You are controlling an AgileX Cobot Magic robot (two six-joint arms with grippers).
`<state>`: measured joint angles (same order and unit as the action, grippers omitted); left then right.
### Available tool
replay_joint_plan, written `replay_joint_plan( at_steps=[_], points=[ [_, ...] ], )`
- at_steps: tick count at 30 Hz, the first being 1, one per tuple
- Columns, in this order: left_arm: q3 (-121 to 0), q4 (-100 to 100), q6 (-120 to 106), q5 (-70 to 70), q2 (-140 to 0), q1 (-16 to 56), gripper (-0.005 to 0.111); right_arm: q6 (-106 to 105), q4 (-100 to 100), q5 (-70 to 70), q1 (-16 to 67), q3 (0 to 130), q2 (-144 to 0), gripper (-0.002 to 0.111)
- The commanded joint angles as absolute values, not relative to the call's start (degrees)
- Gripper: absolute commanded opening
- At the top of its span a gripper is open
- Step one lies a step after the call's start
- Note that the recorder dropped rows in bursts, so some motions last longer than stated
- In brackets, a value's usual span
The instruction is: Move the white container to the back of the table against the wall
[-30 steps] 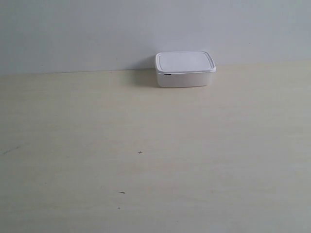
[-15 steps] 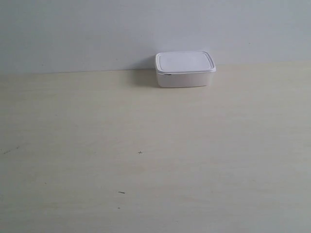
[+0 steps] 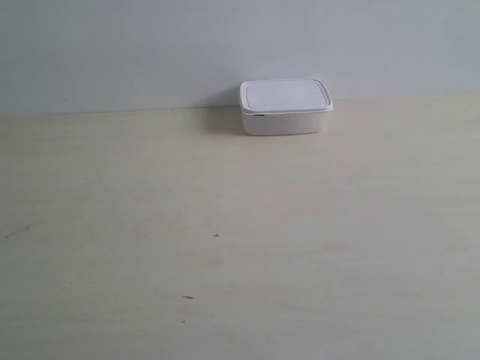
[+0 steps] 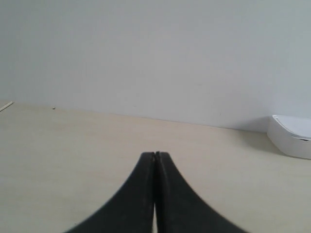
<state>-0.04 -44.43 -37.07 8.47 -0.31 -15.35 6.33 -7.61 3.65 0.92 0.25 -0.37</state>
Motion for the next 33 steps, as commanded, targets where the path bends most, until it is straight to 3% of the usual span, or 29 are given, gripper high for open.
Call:
replay_joint_plan(
  at_steps=[1, 28, 33],
  points=[
    [0.0, -44.5, -37.3, 7.9, 0.0, -15.0, 0.000, 6.0, -7.2, 3.3, 0.7, 0.0, 0.0, 0.000],
    [0.0, -44.5, -37.3, 7.9, 0.0, -13.4, 0.000, 6.0, -7.2, 3.3, 0.7, 0.0, 0.0, 0.000],
    [0.0, -43.6, -37.3, 15.5, 0.0, -13.4, 0.000, 5.5, -6.9, 9.2, 0.7, 0.0, 0.0, 0.000]
  ],
)
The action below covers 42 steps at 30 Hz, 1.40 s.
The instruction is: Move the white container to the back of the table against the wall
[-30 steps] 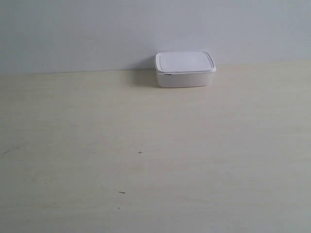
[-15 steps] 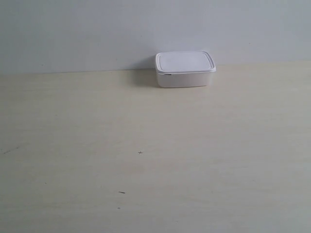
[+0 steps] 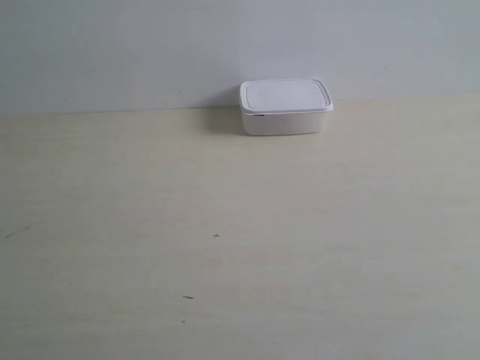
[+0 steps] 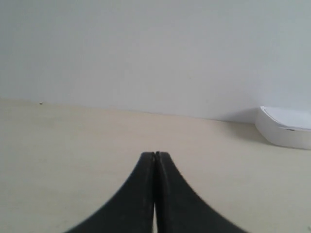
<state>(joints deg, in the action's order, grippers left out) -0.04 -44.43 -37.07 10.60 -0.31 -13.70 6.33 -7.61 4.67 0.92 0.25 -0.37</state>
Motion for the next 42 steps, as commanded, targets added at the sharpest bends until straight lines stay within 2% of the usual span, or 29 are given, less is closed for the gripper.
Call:
replay_joint_plan(
  at_steps=[1, 8, 42],
  points=[
    [0.0, -43.2, -37.3, 16.9, 0.0, -13.4, 0.000, 5.4, -6.8, 10.9, 0.7, 0.0, 0.0, 0.000],
    [0.0, -29.8, -37.3, 23.2, 0.0, -13.4, 0.000, 5.4, -1.6, 16.6, 0.7, 0.0, 0.0, 0.000],
    [0.0, -29.7, -37.3, 23.2, 0.0, -13.4, 0.000, 5.5, -1.8, 16.2, 0.7, 0.0, 0.0, 0.000]
  ],
)
